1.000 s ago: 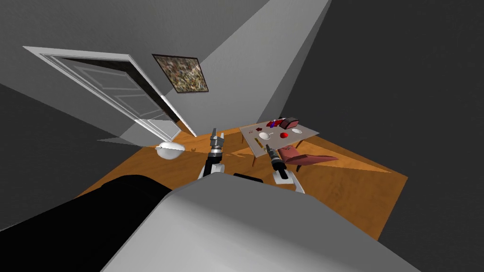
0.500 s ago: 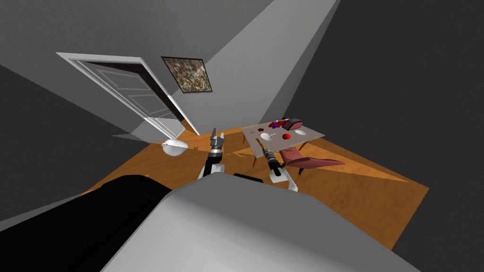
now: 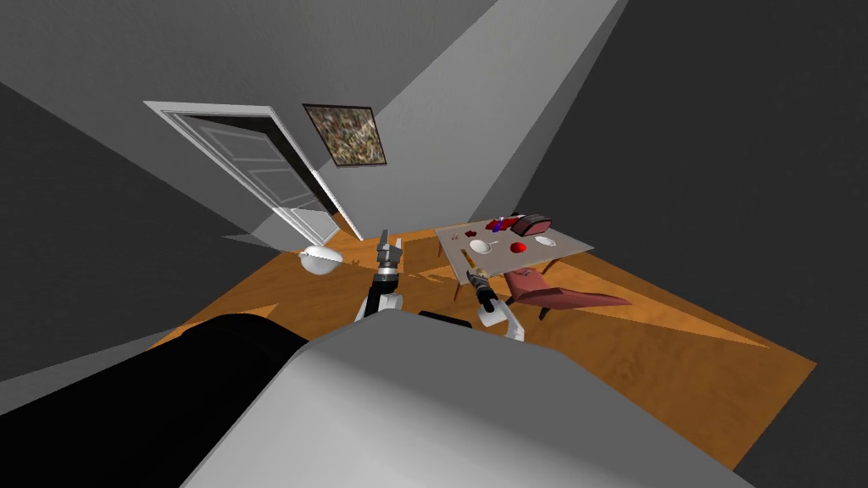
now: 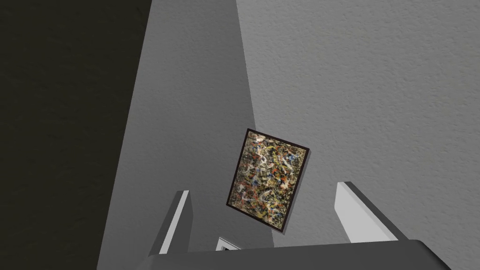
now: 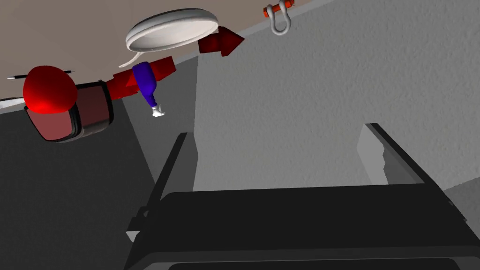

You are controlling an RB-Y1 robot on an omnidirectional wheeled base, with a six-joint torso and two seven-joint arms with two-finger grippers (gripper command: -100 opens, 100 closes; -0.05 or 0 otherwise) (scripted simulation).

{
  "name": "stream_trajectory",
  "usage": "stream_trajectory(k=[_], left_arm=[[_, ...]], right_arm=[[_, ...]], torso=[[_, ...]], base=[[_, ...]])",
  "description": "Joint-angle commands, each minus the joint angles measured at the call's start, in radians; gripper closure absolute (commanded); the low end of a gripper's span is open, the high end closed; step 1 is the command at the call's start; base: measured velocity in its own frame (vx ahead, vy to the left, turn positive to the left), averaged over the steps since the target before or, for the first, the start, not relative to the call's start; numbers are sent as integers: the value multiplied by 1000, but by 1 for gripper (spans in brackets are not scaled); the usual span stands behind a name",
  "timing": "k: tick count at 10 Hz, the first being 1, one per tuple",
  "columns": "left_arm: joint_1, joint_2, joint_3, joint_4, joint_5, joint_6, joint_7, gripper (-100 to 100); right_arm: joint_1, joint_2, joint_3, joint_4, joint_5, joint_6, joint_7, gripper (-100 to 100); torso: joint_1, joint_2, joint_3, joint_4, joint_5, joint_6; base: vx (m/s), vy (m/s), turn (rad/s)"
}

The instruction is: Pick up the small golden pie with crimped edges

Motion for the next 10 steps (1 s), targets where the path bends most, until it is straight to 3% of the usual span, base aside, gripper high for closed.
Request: stream_trajectory(k=[1, 10], left_arm=[[0, 0, 0, 0, 0, 0, 0, 0], [0, 0, 0, 0, 0, 0, 0, 0]], right_arm=[[-34, 5, 27, 50, 43, 39, 41, -100], [-143, 21, 112, 324, 183, 157, 164, -100]], torso=[[0, 0, 0, 0, 0, 0], [0, -1, 0, 0, 0, 0]], base=[[15, -43, 137], [21, -41, 86]])
